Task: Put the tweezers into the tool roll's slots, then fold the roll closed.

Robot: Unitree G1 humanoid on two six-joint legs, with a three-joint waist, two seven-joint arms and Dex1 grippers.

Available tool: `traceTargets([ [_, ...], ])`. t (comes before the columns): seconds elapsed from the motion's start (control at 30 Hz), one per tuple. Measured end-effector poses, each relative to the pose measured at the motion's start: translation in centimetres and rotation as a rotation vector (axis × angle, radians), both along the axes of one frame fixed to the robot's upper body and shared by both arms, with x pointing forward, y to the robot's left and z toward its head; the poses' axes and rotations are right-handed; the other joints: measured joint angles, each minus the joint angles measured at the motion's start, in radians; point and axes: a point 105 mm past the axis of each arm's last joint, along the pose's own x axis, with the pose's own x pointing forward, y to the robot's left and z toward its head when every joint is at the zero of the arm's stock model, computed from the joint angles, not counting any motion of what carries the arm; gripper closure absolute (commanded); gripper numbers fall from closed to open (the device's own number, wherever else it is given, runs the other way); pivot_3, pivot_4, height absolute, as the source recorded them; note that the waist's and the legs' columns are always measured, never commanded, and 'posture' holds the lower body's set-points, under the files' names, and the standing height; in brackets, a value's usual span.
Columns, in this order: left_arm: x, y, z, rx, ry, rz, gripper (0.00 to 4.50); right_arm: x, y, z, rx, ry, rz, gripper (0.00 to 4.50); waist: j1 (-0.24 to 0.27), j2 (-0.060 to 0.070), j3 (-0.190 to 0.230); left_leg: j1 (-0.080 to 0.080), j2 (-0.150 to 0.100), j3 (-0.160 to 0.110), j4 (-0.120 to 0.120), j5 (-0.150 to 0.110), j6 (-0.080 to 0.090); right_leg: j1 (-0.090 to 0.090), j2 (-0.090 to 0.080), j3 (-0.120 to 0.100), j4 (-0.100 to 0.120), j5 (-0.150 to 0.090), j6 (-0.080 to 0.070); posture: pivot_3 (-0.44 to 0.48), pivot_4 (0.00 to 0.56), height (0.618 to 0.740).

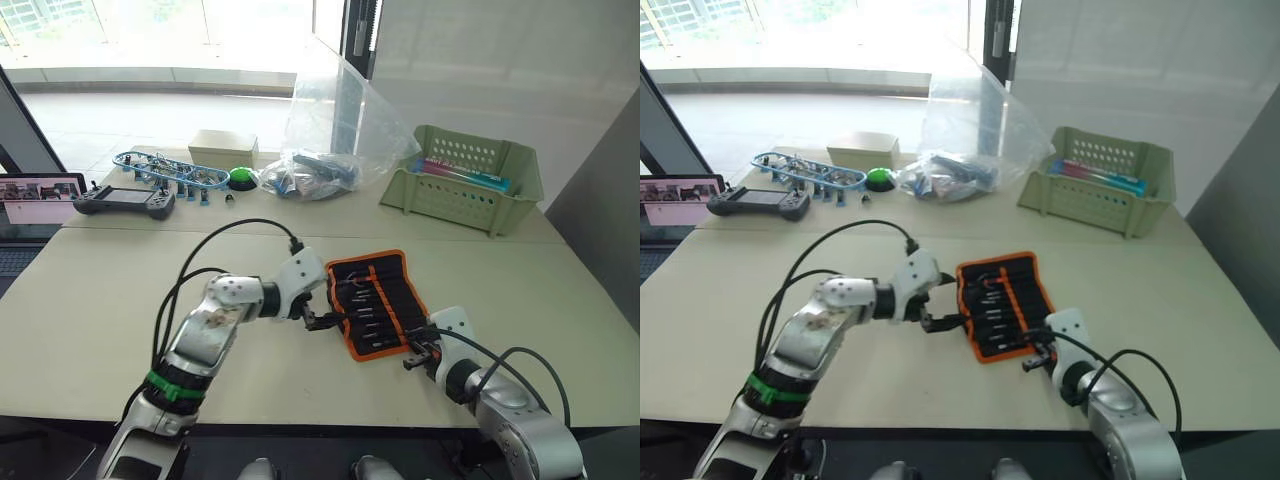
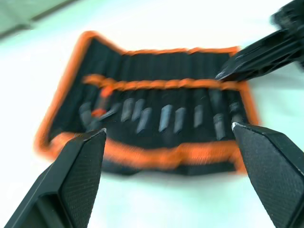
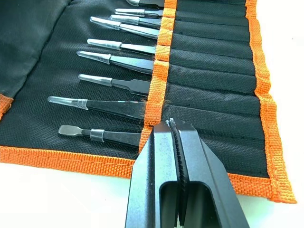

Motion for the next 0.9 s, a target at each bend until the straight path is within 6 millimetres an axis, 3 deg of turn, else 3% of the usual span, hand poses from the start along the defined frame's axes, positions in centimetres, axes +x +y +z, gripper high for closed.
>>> traceTargets([
  [0.07, -0.4, 2.8, -0.5, -0.002, -0.019, 0.065, 0.02, -0.1, -0.1, 0.2, 0.002, -0.02, 0.005, 4.5, 0.001, 0.001, 0.001, 0.0, 0.001, 0.0, 0.0, 0.0, 0.0, -0.001, -0.001, 0.0, 0.001, -0.001, -0.001, 0.0, 0.15, 0.74],
  [0.17, -1.7, 5.3, -0.9, -0.046, 0.017, 0.102, 0.02, -0.3, -0.4, 0.6, 0.006, -0.062, 0.01, 4.5, 0.014, 0.002, 0.002, -0.001, 0.002, 0.001, 0.0, 0.0, 0.0, -0.001, -0.002, -0.001, 0.001, -0.001, -0.002, 0.0, 0.15, 0.74],
  [0.3, -3.6, 7.3, -0.6, -0.2, 0.095, 0.131, 0.0, -1.1, -1.0, 1.2, 0.055, -0.112, -0.008, 3.27, 0.02, 0.006, 0.005, -0.005, 0.002, 0.001, 0.0, 0.0, 0.0, -0.005, -0.002, -0.001, 0.002, -0.002, -0.003, 0.0, 0.15, 0.74],
  [0.37, -4.3, 8.7, -0.4, -0.26, 0.102, 0.168, 0.0, -1.8, -1.7, 2.5, 0.091, -0.171, -0.011, 2.63, 0.02, 0.007, 0.005, -0.007, 0.002, 0.002, 0.0, 0.0, 0.0, -0.007, -0.002, -0.001, 0.003, -0.002, -0.003, 0.0, 0.15, 0.74],
  [0.5, -6.4, 12.0, -1.9, -0.261, 0.158, 0.244, 0.0, -3.9, -4.6, 4.0, 0.113, -0.228, -0.014, 1.19, 0.019, 0.007, 0.006, -0.007, 0.002, 0.003, 0.0, 0.0, 0.0, -0.007, -0.001, -0.001, 0.004, -0.004, -0.005, 0.0, 0.15, 0.74],
  [0.6, -7.6, 13.0, -2.5, -0.266, 0.19, 0.262, 0.0, -5.2, -5.9, 4.0, 0.101, -0.218, 0.001, 0.16, 0.02, 0.008, 0.006, -0.006, 0.003, 0.004, 0.0, 0.0, 0.0, -0.007, -0.002, -0.001, 0.004, -0.008, -0.011, 0.0, 0.15, 0.74],
  [0.77, -8.4, 13.1, -2.6, -0.266, 0.198, 0.258, 0.0, -6.1, -6.1, 4.0, 0.118, -0.195, 0.061, 0.07, 0.02, 0.008, 0.007, -0.001, 0.013, 0.011, 0.0, -0.002, -0.003, -0.005, -0.002, -0.001, 0.005, -0.01, -0.009, 0.0, 0.15, 0.74],
  [0.9, -8.4, 13.1, -2.3, -0.266, 0.18, 0.254, 0.0, -6.2, -3.4, 4.3, 0.149, -0.175, 0.151, 0.07, 0.015, 0.009, 0.007, -0.001, 0.014, 0.012, 0.0, -0.005, -0.008, -0.008, -0.001, 0.0, 0.006, -0.009, -0.011, 0.0, 0.15, 0.74],
])
